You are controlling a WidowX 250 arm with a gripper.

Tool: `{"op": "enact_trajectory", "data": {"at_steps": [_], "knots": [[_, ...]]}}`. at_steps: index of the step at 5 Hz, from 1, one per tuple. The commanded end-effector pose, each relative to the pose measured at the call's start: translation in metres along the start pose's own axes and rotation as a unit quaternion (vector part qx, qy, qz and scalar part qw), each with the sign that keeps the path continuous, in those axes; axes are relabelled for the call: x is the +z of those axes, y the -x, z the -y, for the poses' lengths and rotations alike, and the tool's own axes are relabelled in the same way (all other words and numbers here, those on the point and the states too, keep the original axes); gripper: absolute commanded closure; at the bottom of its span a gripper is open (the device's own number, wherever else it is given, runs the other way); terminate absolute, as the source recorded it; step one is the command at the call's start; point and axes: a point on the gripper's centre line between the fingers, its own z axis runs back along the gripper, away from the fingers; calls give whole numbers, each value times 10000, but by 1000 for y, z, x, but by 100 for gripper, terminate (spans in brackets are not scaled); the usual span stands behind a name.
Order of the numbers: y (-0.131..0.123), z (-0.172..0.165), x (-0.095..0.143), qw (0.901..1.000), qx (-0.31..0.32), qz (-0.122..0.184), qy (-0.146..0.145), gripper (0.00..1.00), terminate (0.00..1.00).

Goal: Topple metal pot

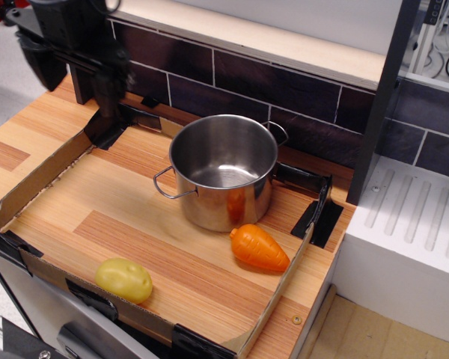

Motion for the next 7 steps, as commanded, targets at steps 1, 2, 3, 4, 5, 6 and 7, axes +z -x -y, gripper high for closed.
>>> {"op": "enact_trajectory", "data": {"at_steps": [1,2,3,4,5,6,7], "knots": [[44,49,18,9891,-1434,308,-159,0,0],[56,73,-1,9806,-1809,351,-670,0,0],[59,92,-27,9743,-1961,368,-1048,0,0],[59,102,-46,9712,-1990,416,-1241,0,0],[58,107,-55,9690,-1987,513,-1377,0,0],[51,104,-61,9688,-1875,661,-1483,0,0],[46,106,-65,9671,-1827,730,-1612,0,0]]}}
